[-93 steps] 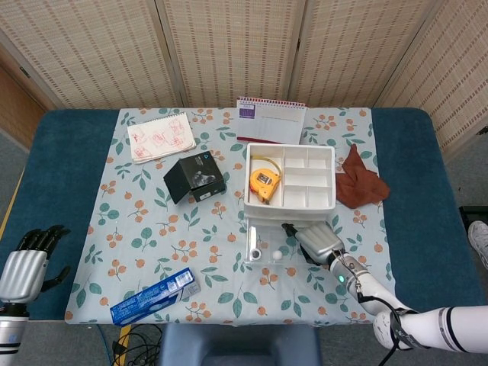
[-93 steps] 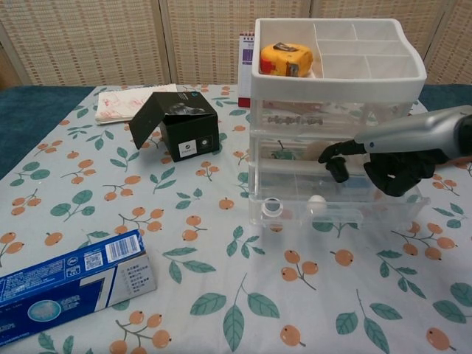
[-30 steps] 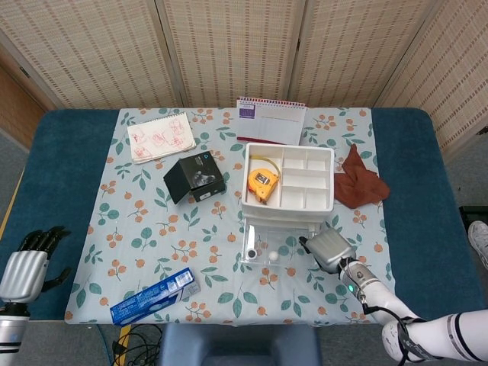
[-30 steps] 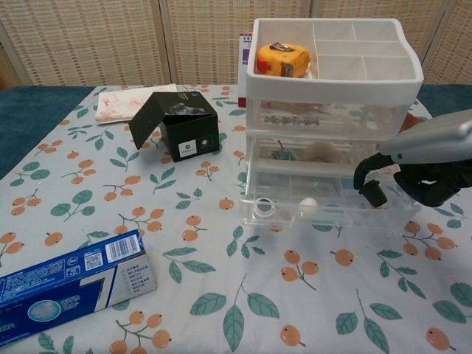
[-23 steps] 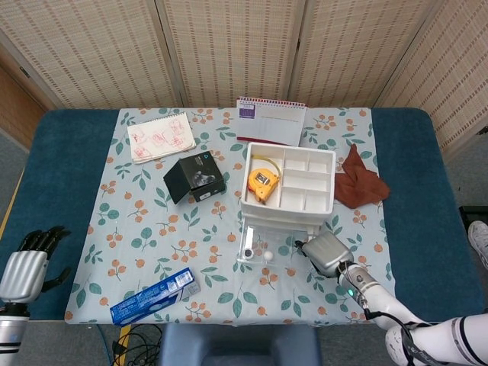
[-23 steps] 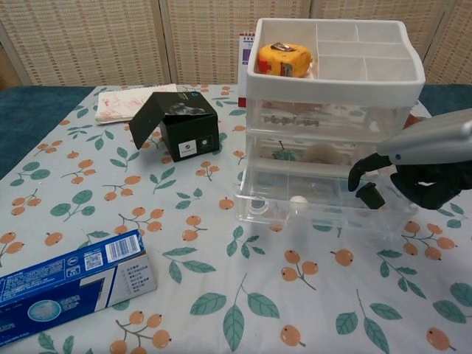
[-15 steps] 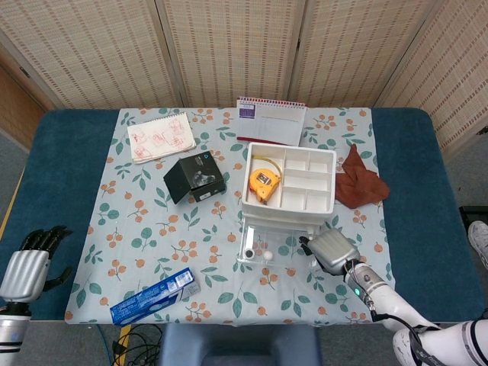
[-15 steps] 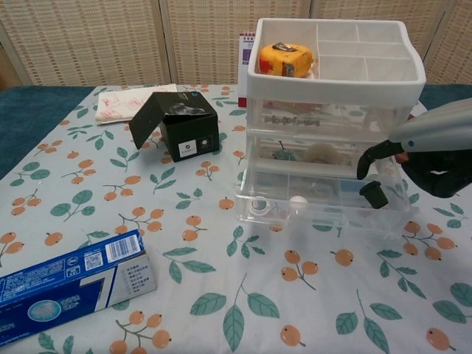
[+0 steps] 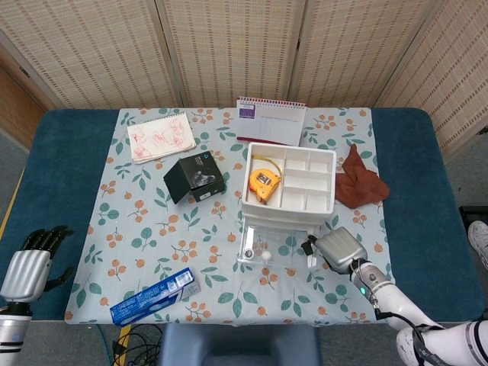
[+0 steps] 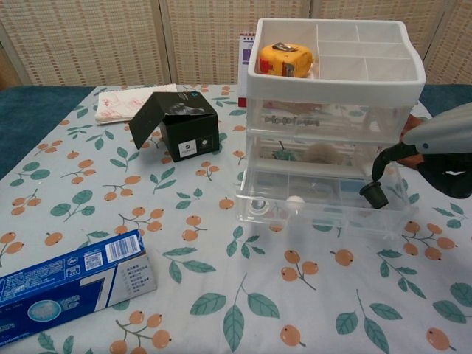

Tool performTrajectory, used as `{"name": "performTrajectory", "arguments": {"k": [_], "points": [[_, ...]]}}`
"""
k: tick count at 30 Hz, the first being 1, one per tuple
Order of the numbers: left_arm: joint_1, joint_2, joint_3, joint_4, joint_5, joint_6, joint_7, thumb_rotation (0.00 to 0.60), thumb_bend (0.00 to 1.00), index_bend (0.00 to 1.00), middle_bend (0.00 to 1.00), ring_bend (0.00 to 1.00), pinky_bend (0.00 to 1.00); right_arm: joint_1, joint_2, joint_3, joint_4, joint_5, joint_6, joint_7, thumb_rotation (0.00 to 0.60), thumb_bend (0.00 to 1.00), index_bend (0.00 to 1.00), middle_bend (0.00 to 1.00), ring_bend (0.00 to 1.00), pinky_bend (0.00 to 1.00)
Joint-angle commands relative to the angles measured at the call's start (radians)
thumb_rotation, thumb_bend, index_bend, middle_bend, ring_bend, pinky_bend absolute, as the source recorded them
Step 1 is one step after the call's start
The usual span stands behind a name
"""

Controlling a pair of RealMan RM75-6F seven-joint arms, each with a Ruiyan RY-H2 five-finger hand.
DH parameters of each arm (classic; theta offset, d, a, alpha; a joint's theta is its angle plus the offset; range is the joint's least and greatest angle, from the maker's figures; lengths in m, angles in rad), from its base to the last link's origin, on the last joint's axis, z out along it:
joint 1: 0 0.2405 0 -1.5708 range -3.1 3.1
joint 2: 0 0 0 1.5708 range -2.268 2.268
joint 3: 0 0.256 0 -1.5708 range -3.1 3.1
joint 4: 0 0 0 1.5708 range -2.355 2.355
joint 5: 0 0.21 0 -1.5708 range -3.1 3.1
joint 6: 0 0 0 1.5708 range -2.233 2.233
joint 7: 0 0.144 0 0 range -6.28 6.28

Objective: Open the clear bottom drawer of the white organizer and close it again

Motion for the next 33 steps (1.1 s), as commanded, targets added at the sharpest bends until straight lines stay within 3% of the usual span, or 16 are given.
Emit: {"name": "performTrajectory", "arguments": {"k": [1,15,33], "points": [[0.0,0.0,0.0,0.0,-0.001,0.001,0.0,0.6,0.24,0.22,0.19,0.21,0.15,0.001,-0.005,0.0,0.001,0.001,-0.006,-0.001,0.6,0.62,0.17,0.91,1.0,1.0],[0.007,0.007,0.0,-0.005,-0.004,0.008,0.001,0.6,0.24,0.22,0.19,0.21,0.15,0.017,-0.031,0.022,0.001,-0.023,-0.041,0.022,0.6,0.62,0.17,0.91,1.0,1.0],[0.002,0.001,0.001,-0.004,-0.002,0.0,0.006,0.6,0.24,0.22,0.19,0.21,0.15,-0.032,0.088,-0.023,-0.079,-0.125,-0.049,0.058,0.6,0.62,0.17,0.91,1.0,1.0]]}}
